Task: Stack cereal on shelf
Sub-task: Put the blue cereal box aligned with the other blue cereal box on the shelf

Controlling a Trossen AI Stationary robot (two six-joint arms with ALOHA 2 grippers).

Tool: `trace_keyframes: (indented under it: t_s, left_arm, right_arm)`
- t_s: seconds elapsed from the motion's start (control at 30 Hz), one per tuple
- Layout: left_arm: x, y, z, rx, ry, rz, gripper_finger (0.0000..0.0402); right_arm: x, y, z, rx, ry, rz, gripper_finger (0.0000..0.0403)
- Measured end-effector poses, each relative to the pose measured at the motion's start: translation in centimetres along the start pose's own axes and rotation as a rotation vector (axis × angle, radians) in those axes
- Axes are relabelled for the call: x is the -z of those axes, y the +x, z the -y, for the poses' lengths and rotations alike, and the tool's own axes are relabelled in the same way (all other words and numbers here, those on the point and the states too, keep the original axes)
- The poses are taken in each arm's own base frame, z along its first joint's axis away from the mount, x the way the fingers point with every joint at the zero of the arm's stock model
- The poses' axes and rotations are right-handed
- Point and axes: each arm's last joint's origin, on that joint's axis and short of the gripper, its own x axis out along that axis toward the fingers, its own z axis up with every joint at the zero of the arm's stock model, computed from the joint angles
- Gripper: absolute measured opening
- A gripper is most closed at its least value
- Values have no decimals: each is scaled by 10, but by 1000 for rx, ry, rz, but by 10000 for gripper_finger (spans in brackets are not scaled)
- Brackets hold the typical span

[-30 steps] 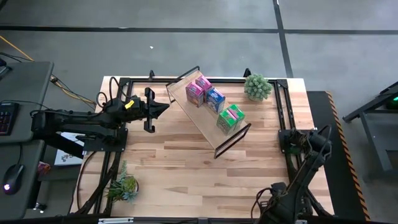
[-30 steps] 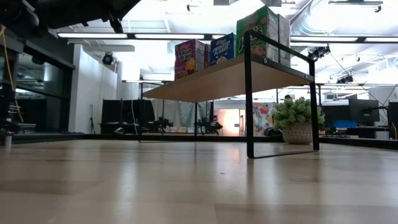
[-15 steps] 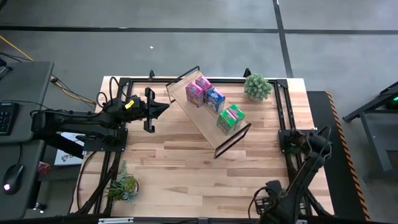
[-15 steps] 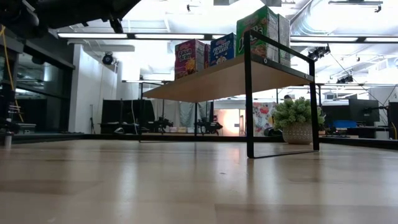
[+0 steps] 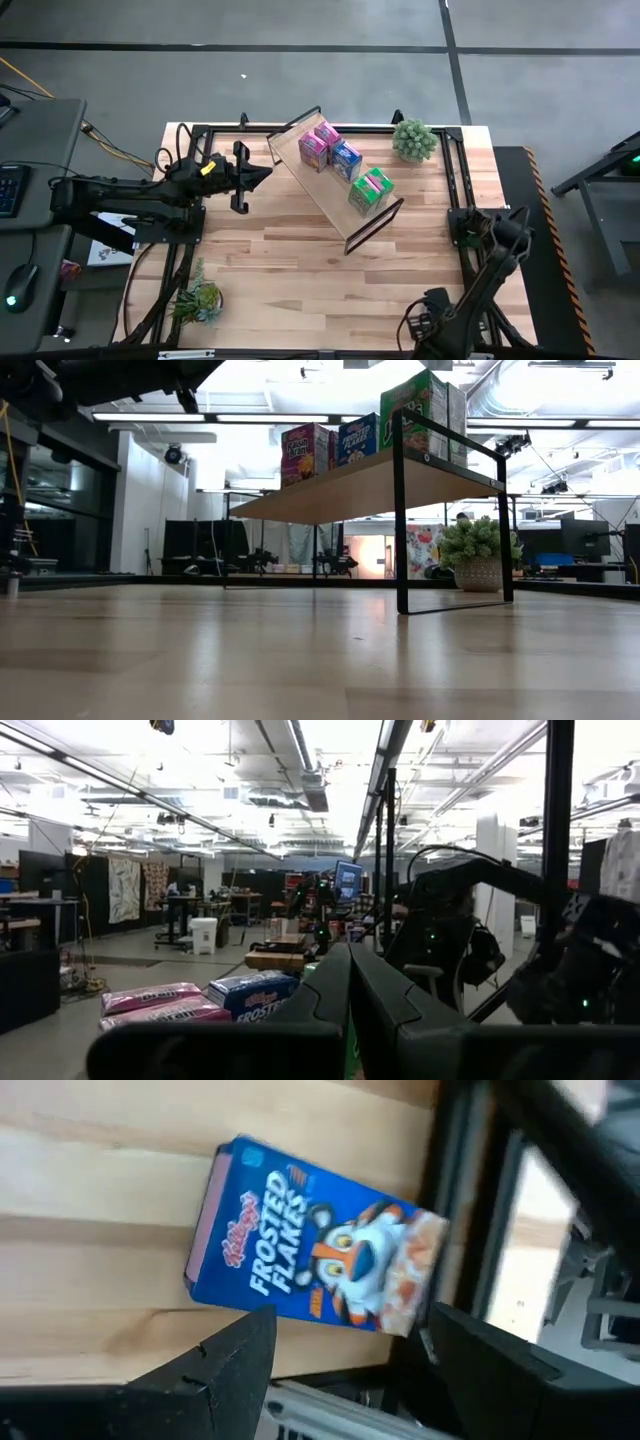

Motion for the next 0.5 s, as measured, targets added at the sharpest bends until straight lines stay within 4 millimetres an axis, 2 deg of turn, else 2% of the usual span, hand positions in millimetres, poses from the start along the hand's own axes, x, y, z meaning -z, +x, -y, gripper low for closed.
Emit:
trace_keyframes:
  t_s: [0.17,0.27,0.37,0.47,0.5]
  left_arm:
    - [0,0,0,0,0,0,0]
    - [0,0,0,0,0,0,0]
    - [0,0,0,0,0,1,0]
    - [0,0,0,0,-6,0,0]
    - [0,0,0,0,-13,0,0]
  right_arm:
    - [-1,34,-12,-16,-76,-26,254]
    - [-5,45,-15,14,-105,-77,227]
    - [-7,48,-15,16,-117,-56,156]
    - [-9,46,-15,-15,-111,18,49]
    - [-9,45,-16,-31,-114,30,26]
